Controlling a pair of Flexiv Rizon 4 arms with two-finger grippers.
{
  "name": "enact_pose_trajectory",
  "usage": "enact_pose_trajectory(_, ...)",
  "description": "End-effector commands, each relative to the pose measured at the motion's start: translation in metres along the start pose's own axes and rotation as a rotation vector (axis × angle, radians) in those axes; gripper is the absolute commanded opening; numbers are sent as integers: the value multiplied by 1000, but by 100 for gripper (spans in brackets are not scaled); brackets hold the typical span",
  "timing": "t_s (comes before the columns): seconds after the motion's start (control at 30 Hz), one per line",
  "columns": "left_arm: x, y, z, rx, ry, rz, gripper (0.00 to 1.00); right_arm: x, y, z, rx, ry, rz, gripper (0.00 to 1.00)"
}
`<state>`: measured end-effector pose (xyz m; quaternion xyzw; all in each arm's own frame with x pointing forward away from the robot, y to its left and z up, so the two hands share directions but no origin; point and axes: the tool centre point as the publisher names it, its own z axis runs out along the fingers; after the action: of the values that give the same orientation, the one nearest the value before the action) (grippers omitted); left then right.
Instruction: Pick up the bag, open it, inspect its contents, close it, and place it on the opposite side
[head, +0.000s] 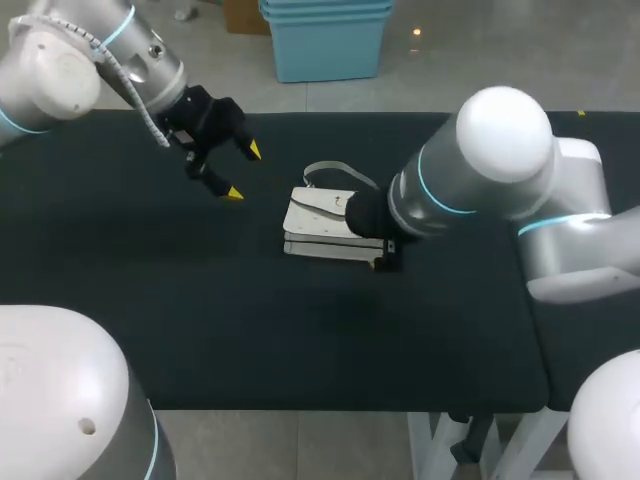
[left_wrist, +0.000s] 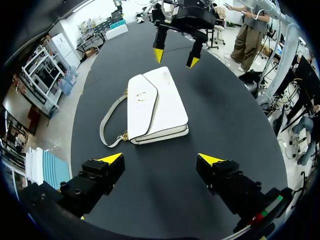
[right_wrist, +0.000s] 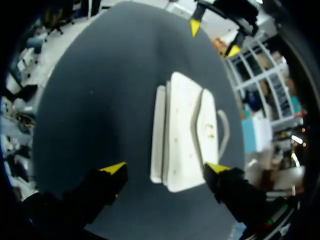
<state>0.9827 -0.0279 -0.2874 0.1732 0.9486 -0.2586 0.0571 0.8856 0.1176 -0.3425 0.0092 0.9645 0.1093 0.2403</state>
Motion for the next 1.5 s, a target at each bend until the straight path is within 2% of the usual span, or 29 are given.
enact_pose_trajectory(0.03, 1, -3, 7, 32, -18, 70, 100, 1, 0, 15, -1, -71, -4, 100)
enact_pose_trajectory(0.2, 5, -12, 22, 63, -66, 206, 100, -8, -1, 23, 31, -93, -9, 100)
enact_pose_trajectory(0.27, 6, -15, 25, 67, -79, 240, 100, -10, 0, 24, 39, -106, -12, 96)
enact_pose_trajectory(0.3, 7, -16, 25, 80, -78, 264, 100, -11, 0, 24, 46, -111, -14, 91)
enact_pose_trajectory(0.43, 7, -19, 28, 82, -82, 290, 100, -14, -1, 23, 61, -124, -17, 62)
enact_pose_trajectory(0.57, 6, -21, 30, 96, -77, 320, 100, -16, -2, 26, 78, -128, -23, 46)
enact_pose_trajectory(0.93, 11, -28, 35, 141, -66, 436, 100, -15, -9, 39, 95, -128, -11, 41)
enact_pose_trajectory(1.2, 11, -33, 38, 141, -51, 465, 100, -19, -10, 44, 118, -156, -11, 31)
enact_pose_trajectory(1.33, 11, -34, 40, 141, -43, 483, 100, -20, -12, 47, 122, -161, -8, 20)
enact_pose_trajectory(1.43, 10, -35, 41, 145, -48, 488, 100, -19, -12, 48, 122, -164, -9, 0)
enact_pose_trajectory(1.5, 10, -36, 42, 160, -56, 502, 100, -18, -12, 48, 119, -169, -10, 0)
